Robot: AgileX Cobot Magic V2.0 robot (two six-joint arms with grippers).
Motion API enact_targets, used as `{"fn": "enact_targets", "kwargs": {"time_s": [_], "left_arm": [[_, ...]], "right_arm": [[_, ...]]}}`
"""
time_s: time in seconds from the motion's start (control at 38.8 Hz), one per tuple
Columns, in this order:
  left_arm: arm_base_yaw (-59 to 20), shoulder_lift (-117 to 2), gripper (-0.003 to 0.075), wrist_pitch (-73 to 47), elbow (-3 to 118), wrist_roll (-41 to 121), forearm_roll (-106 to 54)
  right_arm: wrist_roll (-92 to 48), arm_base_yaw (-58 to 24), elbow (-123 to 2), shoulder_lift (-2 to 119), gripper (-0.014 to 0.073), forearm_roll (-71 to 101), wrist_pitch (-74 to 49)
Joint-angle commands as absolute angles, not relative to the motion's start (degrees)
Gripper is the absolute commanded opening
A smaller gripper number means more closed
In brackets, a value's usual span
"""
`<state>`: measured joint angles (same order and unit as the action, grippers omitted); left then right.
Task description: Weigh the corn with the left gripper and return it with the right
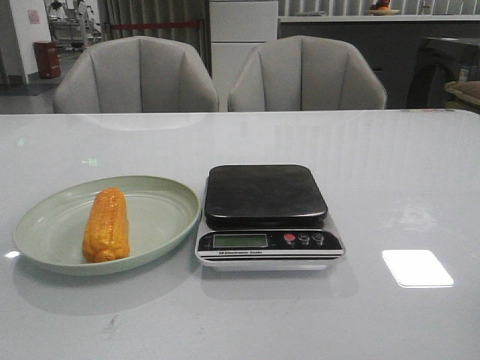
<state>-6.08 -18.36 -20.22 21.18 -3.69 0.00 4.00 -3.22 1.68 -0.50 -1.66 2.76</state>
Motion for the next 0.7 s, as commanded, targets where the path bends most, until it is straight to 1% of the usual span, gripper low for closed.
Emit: {"fn": "enact_targets", "kwargs": {"time_s": [0.0,0.13,0.23,0.39,0.67], "left_arm": [[-7.83,-19.31,0.0585,-16.79,23.7,-4.24,0.0],[-9.22,-20.81,0.0588,-20.3,26.23,-4.24,-2.67],[-10.54,-25.12,0.0588,-24.45,29.57,-4.24,-5.46],[-12.33,-34.51,0.0587,-28.11,34.56,-4.24,-6.83],[-16.99,-53.46,0.0587,-28.46,42.01,-4.24,-8.36]], "right_arm": [[3.56,-2.91,2.06,-1.67,0.0184,-2.26,7.22],[3.56,-2.91,2.06,-1.67,0.0184,-2.26,7.22],[3.56,-2.91,2.06,-1.67,0.0184,-2.26,7.22],[3.56,-2.91,2.06,-1.67,0.0184,-2.26,7.22],[3.56,-2.91,2.06,-1.67,0.0184,-2.26,7.22]]}}
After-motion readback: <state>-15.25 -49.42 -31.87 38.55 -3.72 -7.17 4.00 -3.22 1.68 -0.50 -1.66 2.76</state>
